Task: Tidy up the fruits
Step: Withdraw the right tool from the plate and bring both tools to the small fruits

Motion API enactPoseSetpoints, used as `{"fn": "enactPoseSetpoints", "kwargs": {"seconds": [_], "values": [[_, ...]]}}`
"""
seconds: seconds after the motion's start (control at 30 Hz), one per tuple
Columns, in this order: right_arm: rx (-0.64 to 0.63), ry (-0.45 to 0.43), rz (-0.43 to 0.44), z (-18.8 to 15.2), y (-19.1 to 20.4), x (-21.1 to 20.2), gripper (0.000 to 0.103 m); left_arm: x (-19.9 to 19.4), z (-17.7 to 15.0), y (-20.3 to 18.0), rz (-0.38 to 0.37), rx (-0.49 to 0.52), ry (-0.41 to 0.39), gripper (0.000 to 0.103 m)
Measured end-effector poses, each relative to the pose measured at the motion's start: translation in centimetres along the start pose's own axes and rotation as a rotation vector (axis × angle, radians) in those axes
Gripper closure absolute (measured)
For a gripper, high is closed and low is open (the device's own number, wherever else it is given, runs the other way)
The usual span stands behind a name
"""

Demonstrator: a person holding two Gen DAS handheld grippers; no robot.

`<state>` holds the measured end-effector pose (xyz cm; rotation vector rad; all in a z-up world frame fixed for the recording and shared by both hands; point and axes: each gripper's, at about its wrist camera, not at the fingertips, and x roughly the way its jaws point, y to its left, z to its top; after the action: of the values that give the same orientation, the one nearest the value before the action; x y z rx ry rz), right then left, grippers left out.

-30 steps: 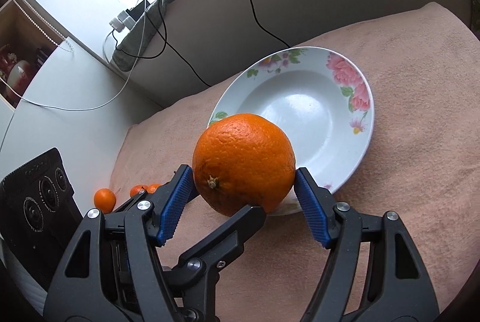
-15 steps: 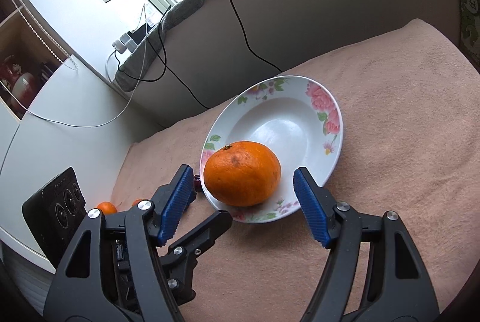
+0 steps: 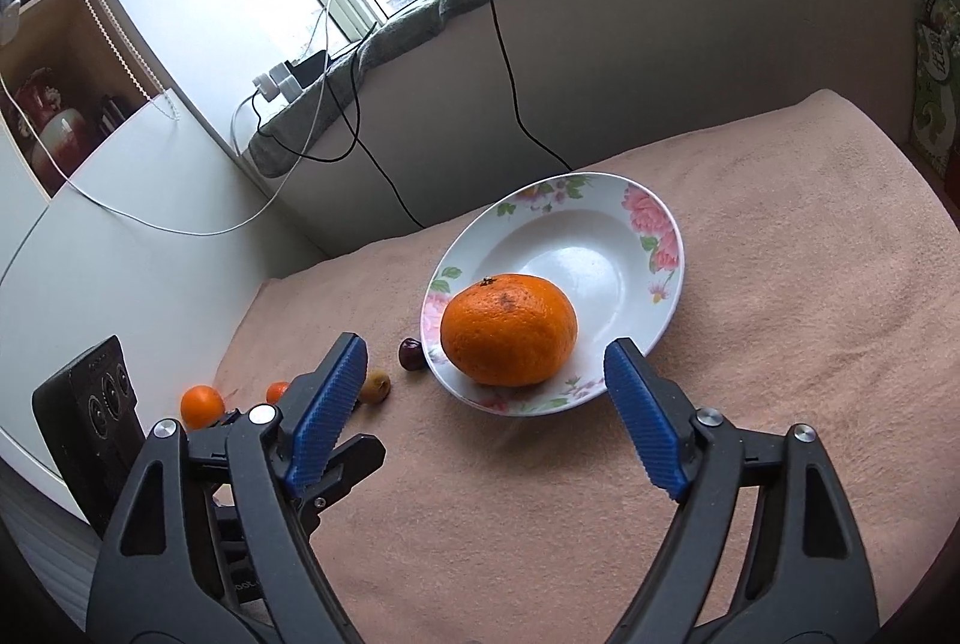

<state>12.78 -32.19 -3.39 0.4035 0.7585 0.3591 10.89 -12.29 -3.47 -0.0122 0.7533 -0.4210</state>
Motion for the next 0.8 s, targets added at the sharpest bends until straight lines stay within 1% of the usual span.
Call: {"fn": "enactPoseSetpoints", "kwargs": {"seconds": [0.23, 0.37, 0.5, 0.8], "values": [[-0.128, 0.011, -0.017, -1.6, 2.8, -0.1, 0.018, -2.9, -1.2, 1.4, 0.050, -0.023, -0.029, 0.032], [-0.158, 0.029, -0.009, -2.3, 3.7, 0.2, 0.018, -4.2, -2.5, 3.1, 0.073, -0.053, -0.023, 0.032], [-0.203, 0.035, -0.021, -2.8, 4.9, 0.8, 0.018, -5.6, -3.9, 4.8, 0.111, -0.083, -0.022, 0.032], [-0.321, 0.082, 0.011, -5.4, 8.5, 2.9, 0.018, -7.3, -7.6, 8.3, 0.195, -0.145, 0.007, 0.032]]}}
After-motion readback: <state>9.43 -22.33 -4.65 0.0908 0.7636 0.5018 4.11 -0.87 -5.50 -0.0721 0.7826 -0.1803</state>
